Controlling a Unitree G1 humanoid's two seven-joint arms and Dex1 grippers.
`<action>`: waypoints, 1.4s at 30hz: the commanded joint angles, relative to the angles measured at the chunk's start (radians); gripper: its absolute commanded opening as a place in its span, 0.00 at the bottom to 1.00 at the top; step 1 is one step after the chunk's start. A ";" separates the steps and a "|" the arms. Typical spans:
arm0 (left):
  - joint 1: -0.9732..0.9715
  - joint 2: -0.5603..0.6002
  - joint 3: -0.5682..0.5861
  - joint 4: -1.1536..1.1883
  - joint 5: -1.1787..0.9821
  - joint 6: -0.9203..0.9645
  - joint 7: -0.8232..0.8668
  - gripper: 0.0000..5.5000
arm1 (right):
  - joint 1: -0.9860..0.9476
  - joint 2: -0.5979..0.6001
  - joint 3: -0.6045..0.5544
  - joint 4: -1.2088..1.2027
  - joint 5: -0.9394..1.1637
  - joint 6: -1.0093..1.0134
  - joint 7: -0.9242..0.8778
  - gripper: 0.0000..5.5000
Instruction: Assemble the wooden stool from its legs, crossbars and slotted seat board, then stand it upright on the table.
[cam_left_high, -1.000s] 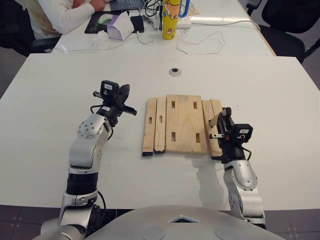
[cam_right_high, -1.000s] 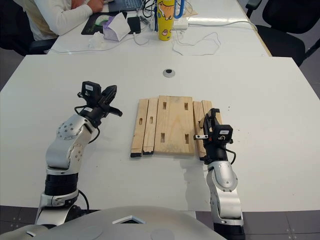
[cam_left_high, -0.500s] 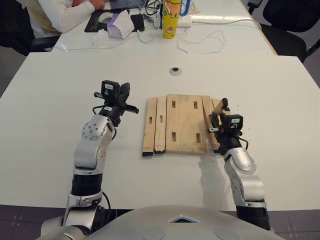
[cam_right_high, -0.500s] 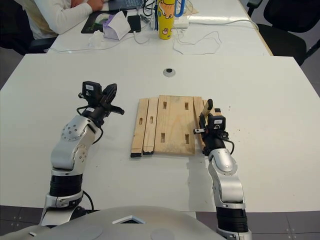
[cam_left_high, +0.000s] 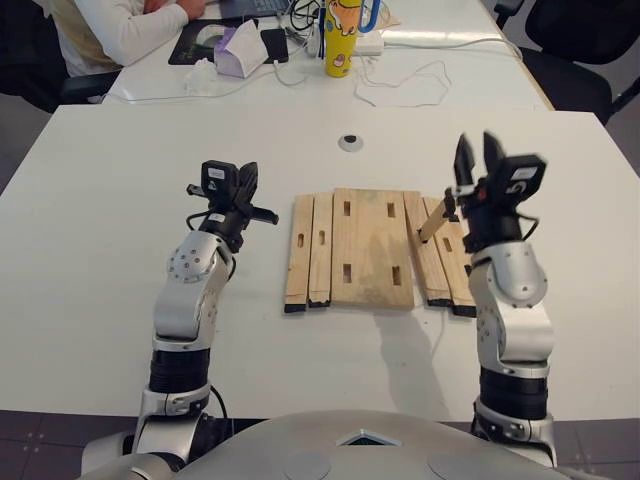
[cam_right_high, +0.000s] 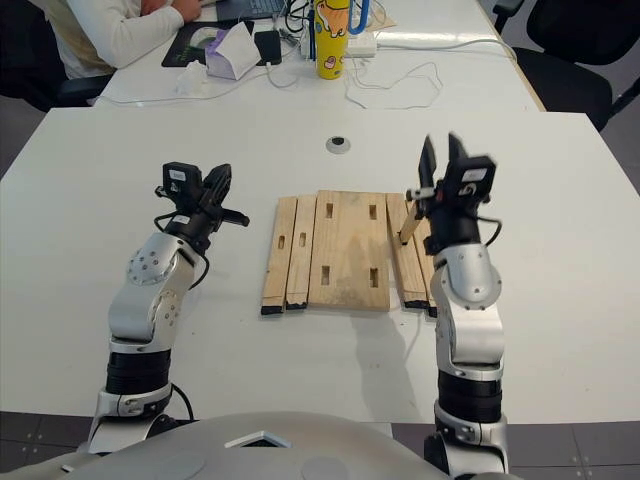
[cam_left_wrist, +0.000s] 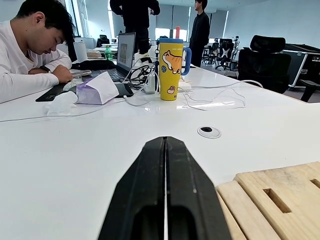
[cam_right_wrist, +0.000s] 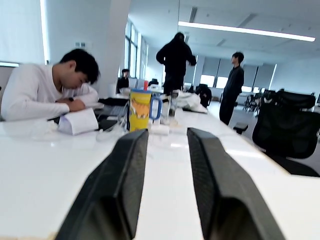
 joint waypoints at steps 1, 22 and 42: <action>0.008 -0.011 -0.003 0.007 0.008 -0.010 0.011 0.00 | -0.170 -0.031 0.001 -0.063 0.004 0.095 0.000 0.12; 0.013 -0.047 -0.008 0.021 0.011 -0.037 0.030 0.00 | -0.146 -0.002 -0.016 0.336 0.066 0.307 0.037 0.01; 0.024 -0.045 -0.001 0.008 0.007 -0.039 0.043 0.00 | -0.083 -0.011 -0.002 0.204 0.072 0.325 0.026 0.01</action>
